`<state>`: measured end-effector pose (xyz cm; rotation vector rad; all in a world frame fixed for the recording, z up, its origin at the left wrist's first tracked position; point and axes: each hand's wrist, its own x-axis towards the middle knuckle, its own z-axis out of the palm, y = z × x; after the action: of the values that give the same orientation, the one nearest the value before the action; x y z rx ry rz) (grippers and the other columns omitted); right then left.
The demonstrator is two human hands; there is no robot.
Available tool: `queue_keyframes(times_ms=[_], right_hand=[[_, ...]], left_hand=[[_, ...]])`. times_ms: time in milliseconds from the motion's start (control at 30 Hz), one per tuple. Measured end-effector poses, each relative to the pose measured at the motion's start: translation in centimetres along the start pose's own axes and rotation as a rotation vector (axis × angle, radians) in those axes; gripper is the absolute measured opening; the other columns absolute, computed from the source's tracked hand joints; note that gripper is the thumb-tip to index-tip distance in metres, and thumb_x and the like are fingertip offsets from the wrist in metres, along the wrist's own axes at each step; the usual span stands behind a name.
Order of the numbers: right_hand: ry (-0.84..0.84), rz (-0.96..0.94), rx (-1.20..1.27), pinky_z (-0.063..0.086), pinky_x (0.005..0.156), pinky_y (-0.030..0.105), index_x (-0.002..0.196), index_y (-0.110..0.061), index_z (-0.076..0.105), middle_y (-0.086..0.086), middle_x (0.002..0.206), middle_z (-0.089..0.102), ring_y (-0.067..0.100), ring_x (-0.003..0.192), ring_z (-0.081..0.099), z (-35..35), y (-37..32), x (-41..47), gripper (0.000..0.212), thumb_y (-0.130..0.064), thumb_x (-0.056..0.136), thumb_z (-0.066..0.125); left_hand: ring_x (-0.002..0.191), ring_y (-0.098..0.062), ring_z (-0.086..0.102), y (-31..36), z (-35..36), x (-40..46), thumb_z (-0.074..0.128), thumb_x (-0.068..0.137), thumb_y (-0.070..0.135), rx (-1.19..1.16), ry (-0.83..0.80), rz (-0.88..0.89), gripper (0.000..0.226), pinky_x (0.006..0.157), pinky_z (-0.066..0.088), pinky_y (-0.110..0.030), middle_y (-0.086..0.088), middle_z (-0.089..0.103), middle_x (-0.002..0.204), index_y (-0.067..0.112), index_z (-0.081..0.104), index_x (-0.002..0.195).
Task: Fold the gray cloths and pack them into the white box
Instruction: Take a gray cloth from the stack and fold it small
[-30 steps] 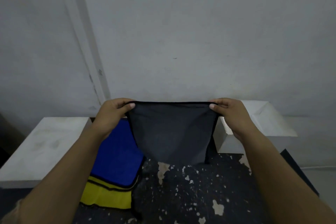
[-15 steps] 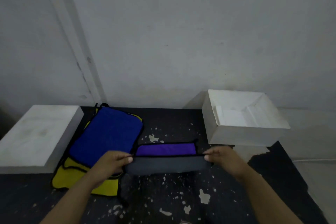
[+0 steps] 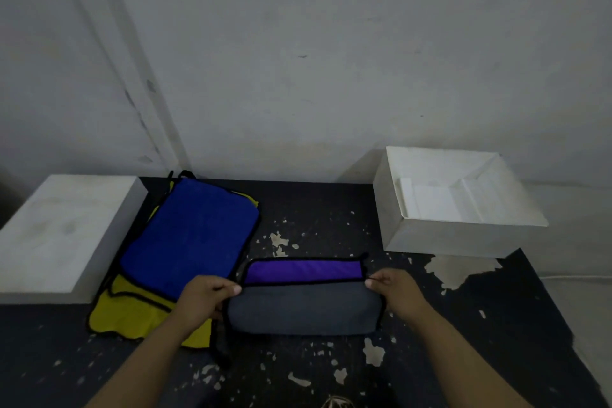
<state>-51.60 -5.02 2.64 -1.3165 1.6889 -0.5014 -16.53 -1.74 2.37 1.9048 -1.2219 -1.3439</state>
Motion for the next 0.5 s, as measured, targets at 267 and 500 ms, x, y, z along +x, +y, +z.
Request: queue_keyframes(times_ms=[267, 500], right_hand=[[0.158, 0.012, -0.065, 0.046, 0.072, 0.03, 0.079, 0.004, 0.069, 0.02, 0.084, 0.07, 0.029, 0.081, 0.064, 1.6, 0.0, 5.2, 0.021, -0.015, 0.085, 0.066], [0.181, 0.035, -0.152, 0.037, 0.068, 0.021, 0.085, 0.003, 0.068, 0.016, 0.09, 0.069, 0.016, 0.075, 0.054, 2.7, 1.1, 8.4, 0.017, -0.012, 0.088, 0.061]], left_hand=[[0.063, -0.019, 0.062, 1.3, 1.0, 5.2, 0.069, 0.082, 0.018, 0.125, 0.142, 0.018, 0.02, 0.053, 0.051, -0.028, -0.005, 0.07, 0.07, 0.021, 0.07, 0.063], [0.069, -0.025, 0.063, 0.3, 2.5, 8.6, 0.067, 0.084, 0.024, 0.24, 0.182, 0.038, 0.019, 0.068, 0.056, -0.043, -0.01, 0.069, 0.072, 0.007, 0.073, 0.076]])
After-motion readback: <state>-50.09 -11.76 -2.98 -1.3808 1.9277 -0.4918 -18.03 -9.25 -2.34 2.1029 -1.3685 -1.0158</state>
